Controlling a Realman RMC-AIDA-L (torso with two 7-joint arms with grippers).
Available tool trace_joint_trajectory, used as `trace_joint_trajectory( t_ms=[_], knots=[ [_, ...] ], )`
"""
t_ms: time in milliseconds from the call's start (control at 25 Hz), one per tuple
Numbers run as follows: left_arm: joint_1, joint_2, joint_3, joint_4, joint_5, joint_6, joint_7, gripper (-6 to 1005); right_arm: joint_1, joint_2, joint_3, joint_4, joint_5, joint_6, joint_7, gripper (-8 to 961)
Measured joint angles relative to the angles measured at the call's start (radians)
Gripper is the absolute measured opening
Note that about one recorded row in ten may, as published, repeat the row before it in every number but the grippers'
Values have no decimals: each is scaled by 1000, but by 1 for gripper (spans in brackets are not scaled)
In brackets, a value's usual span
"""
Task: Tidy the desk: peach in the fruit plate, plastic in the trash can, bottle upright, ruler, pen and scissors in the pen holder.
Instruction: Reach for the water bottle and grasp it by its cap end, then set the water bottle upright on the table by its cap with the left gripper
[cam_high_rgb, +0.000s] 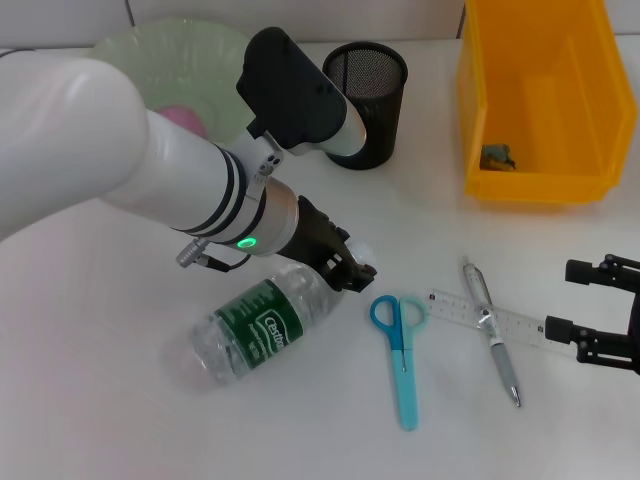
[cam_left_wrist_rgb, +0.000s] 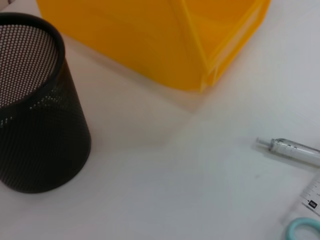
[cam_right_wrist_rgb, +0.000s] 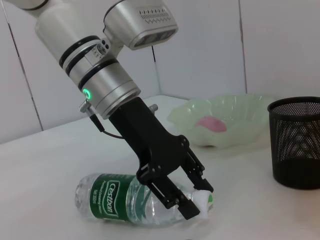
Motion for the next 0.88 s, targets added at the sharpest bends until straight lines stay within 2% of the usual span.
trace_joint_trajectory(
  t_ms=[360,440,480,520,560,680,760,840,880],
  knots=[
    [-14,0,5,-18,5,10,22,540,5,0,1,4,1,2,5,768],
    [11,2,3,56,10,27,19,492,5,0,2,4,1,2,5,768],
    [11,2,3,56,10,27,19,467,5,0,2,4,1,2,5,768],
    [49,5,-11,148,28,55,19,443,5,0,3,4,1,2,5,769],
    [68,6,-26,191,41,71,21,443,5,0,3,4,1,2,5,769],
    [84,7,-44,228,52,86,24,442,6,0,3,4,3,2,6,769],
    [154,10,-152,329,68,141,72,442,9,0,6,4,7,2,7,769],
    [197,10,-217,364,65,164,96,442,12,0,10,2,8,3,12,769],
    [197,10,-217,364,65,164,96,442,15,0,12,1,8,3,16,769]
  ],
)
